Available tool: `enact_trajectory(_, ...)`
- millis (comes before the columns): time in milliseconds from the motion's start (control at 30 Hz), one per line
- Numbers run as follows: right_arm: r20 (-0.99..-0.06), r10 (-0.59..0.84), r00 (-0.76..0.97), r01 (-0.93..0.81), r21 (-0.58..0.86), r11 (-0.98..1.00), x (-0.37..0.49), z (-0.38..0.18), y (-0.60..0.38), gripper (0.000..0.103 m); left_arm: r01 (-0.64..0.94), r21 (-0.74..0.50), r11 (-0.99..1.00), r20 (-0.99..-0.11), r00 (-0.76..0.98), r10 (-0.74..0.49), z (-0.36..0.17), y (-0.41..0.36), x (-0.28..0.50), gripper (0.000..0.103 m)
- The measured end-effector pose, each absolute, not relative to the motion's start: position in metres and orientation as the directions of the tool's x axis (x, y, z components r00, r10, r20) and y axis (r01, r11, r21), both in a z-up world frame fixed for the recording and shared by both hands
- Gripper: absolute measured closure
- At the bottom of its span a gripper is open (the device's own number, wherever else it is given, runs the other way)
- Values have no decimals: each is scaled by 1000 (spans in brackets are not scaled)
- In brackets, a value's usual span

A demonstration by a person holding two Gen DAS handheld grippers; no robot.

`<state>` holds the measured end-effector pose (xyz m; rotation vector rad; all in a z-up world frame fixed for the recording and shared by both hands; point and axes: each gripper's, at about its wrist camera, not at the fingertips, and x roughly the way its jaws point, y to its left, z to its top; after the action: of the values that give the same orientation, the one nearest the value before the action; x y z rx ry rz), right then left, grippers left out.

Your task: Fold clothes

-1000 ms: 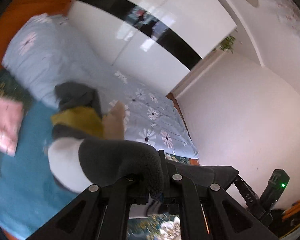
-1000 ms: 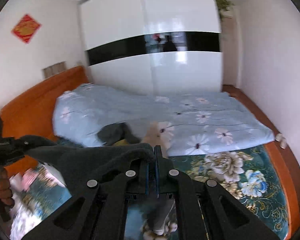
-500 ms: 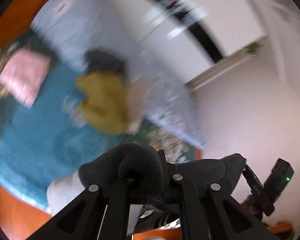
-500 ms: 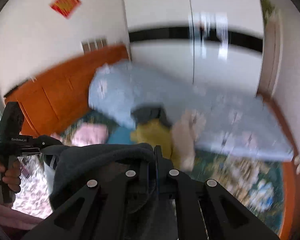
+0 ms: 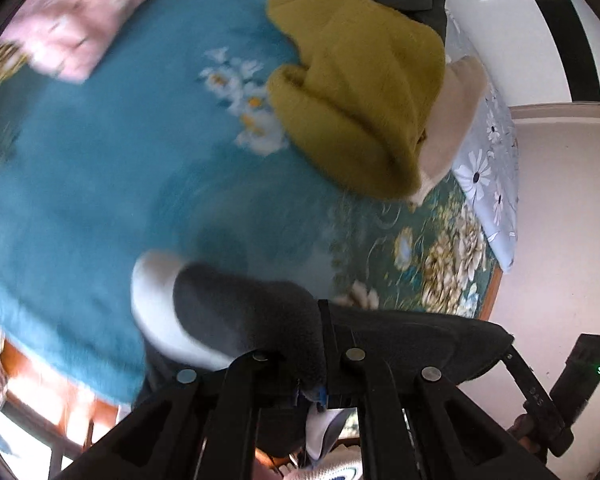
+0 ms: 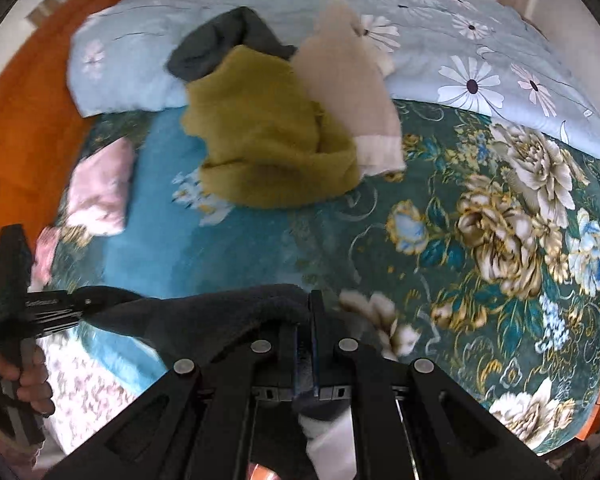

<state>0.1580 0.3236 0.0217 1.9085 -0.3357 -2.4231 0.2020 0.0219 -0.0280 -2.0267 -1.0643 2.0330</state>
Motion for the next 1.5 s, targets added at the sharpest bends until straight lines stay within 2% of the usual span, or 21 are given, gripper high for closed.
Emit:
enact_trajectory(133,-969,-139,-205,-186,178,-966,102,-2,339,98,422,-513,-747,-841,-75,535,-56,21,135,96)
enact_trajectory(333,-992,-88,-94,-238,108,-965,51,-65,353,98,491,-457,-742,-845,20,534,-128,24,61,96)
enact_trajectory(467,-998,-52,-16,-234,55,-971,40,-99,353,97,517,-423,-744,-840,84,535,-159,28,47,94)
enact_trajectory(533,-999,-48,-17,-236,51,-970,42,-102,354,96,508,-440,-740,-832,79,549,-159,28,51,89)
enact_trajectory(567,-999,-46,-24,-238,51,-970,43,-101,354,91,502,-453,-737,-826,75,558,-157,27,54,86)
enact_trajectory(600,-999,-34,-33,-239,41,-970,46,-98,356,79,499,-469,-729,-818,66,571,-154,26,58,79)
enact_trajectory(633,-999,-24,-44,-242,34,-970,49,-94,357,72,501,-489,-714,-807,52,589,-147,23,63,75)
enact_trajectory(667,-997,-26,-67,-254,42,-966,54,-86,360,63,503,-509,-699,-795,38,606,-140,20,68,75)
enact_trajectory(767,-988,-42,-147,-299,85,-950,76,-60,367,59,503,-566,-654,-767,-29,641,-115,7,85,66)
enact_trajectory(833,-977,-69,-202,-325,134,-936,102,-48,368,46,511,-586,-629,-770,-108,629,-91,-10,103,58)
enact_trajectory(933,-970,-109,-216,-336,178,-925,148,-49,363,37,521,-570,-635,-796,-161,583,-65,-30,130,56)
enact_trajectory(1233,-989,-132,72,-185,116,-976,267,-154,307,37,580,-455,-675,-868,-120,482,-37,-54,207,55)
enact_trajectory(1333,-988,-56,141,-63,48,-997,289,-181,289,37,602,-430,-673,-885,-135,445,-21,-47,223,55)
enact_trajectory(1433,-989,17,148,-16,-20,-1000,305,-190,292,38,589,-424,-688,-896,-161,415,-3,-29,230,55)
enact_trajectory(1467,-989,25,144,-14,-28,-1000,309,-190,299,39,584,-425,-692,-897,-168,409,2,-23,230,55)
enact_trajectory(1500,-990,30,140,-14,-33,-999,312,-188,307,53,579,-426,-695,-898,-175,404,7,-15,231,55)
